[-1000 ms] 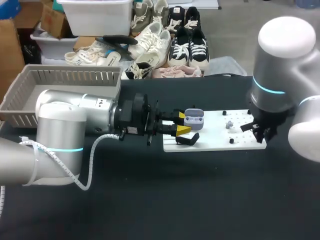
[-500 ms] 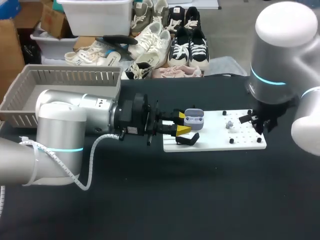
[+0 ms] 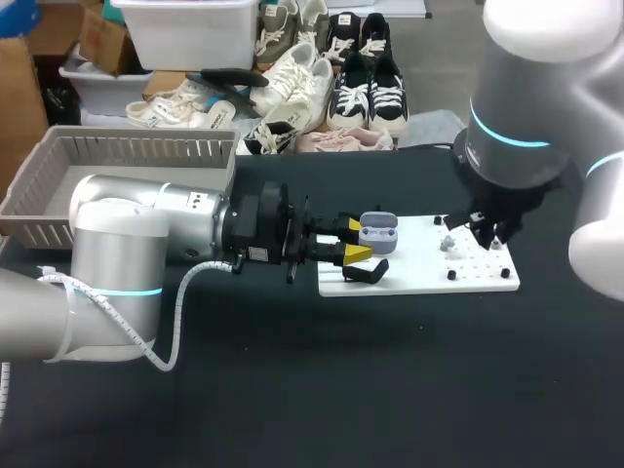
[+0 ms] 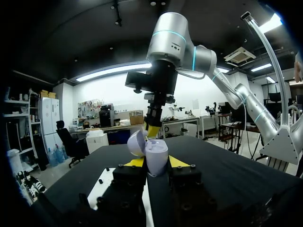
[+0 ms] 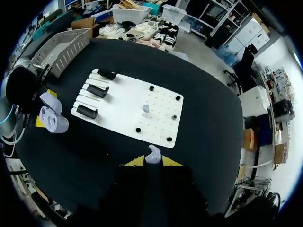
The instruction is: Pick up each earbud case from the left stands, insert the matching earbuds, close the lid, and place the case in the box.
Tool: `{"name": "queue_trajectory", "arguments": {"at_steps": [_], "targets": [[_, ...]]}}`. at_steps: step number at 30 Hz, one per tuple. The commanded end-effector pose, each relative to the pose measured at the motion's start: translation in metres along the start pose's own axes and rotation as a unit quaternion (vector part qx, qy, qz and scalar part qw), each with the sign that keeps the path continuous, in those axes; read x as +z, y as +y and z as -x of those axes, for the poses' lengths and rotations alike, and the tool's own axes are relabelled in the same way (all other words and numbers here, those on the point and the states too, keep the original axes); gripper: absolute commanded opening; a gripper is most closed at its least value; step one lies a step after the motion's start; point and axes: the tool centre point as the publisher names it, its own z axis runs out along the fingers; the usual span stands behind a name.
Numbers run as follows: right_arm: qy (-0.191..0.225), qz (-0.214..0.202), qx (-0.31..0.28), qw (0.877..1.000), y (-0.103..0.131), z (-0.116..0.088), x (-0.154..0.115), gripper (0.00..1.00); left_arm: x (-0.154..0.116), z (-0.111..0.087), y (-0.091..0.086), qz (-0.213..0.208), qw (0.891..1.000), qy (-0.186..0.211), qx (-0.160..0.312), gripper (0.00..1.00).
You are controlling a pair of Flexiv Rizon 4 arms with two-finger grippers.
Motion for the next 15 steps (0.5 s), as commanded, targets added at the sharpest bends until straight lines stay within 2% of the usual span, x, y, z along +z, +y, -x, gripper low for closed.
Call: {"name": "queue_trajectory", "arguments": {"at_steps": [1,8,15], "targets": [[0.0,-0.003,-0.004,1.0,0.009,-0.001,-0.021,0.0,0.0,0.0,0.0,0.0,1.0,0.0,0.0,0.0],[0.002,-0.007,-0.019,1.0,0.028,-0.002,-0.039,0.0,0.0,0.0,0.0,0.0,1.0,0.0,0.0,0.0],[0.035,-0.009,-0.029,0.999,0.045,-0.005,-0.045,0.0,0.0,0.0,0.0,0.0,1.0,0.0,0.0,0.0]]}}
